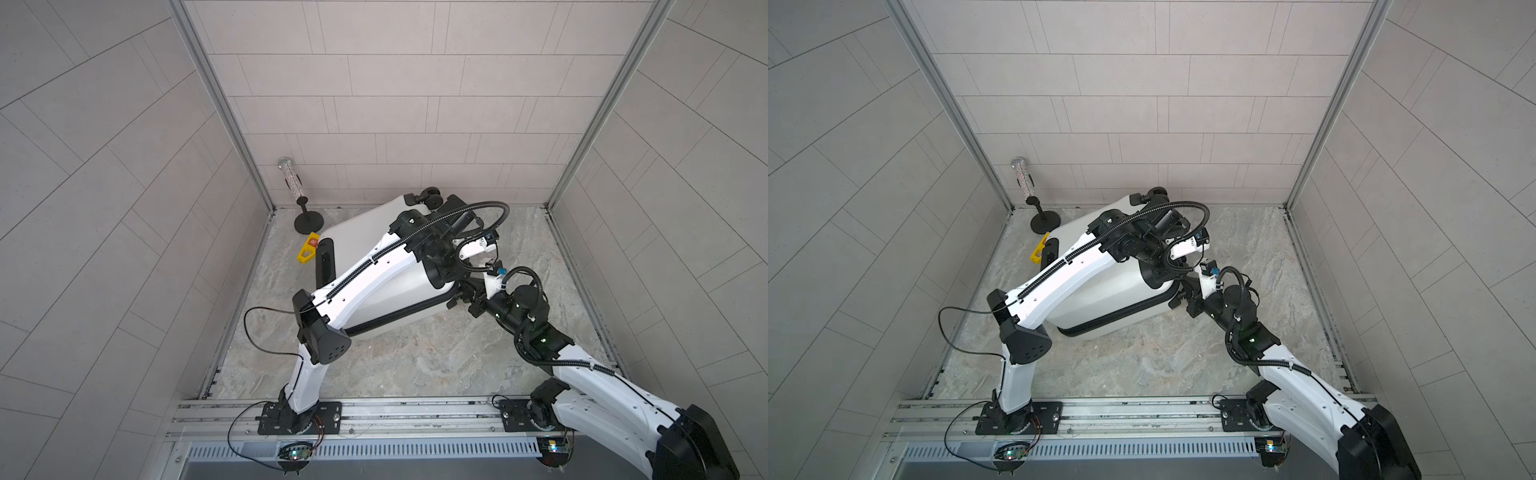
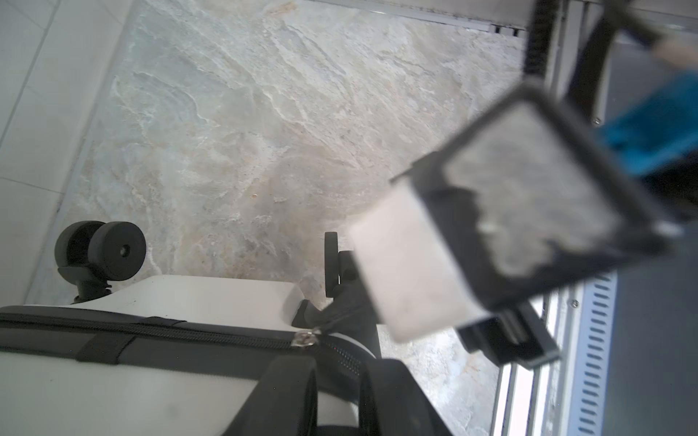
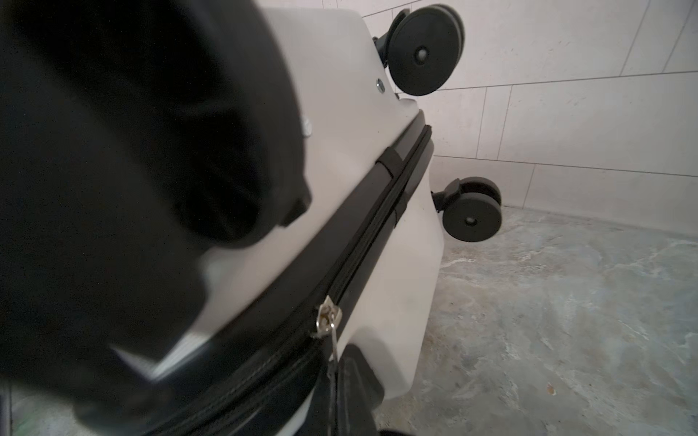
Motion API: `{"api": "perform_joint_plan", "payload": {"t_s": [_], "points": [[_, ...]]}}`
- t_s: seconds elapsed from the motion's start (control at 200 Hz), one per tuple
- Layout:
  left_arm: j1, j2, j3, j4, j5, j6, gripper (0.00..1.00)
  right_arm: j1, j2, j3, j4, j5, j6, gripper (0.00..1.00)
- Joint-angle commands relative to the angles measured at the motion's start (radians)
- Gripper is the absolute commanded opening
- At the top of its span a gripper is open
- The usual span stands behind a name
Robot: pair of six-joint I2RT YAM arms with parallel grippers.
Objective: Open the suitcase zippers
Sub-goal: Unzip the zipper on the suitcase.
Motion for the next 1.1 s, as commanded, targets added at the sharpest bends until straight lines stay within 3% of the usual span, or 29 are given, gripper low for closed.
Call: {"api": "perform_joint_plan", "payload": {"t_s": [0.0,0.165,0.37,0.561,0.781,1.091], "points": [[-0.026,-0.119,-0.023,-0.049,0.265,0.036,0.2,-0.057,0.039,0.053,-0.069,0.047,0.029,0.0],[-0.04,-0.161,-0.099,-0.044,0.352,0.073,0.2,-0.129,0.141,0.112,-0.074,-0.005,0.056,0.0],[-0.049,-0.266,-0.301,0.039,0.431,0.083,0.19,-0.182,0.3,0.178,-0.043,-0.036,0.083,0.0],[-0.062,-0.343,-0.437,0.092,0.431,0.104,0.17,-0.237,0.443,0.244,0.035,-0.079,0.136,0.0],[-0.072,-0.449,-0.625,0.188,0.452,0.116,0.17,-0.291,0.578,0.272,0.181,-0.228,0.175,0.0],[-0.121,-0.494,-0.732,0.211,0.423,0.146,0.16,-0.324,0.697,0.328,0.241,-0.325,0.214,0.0]]}}
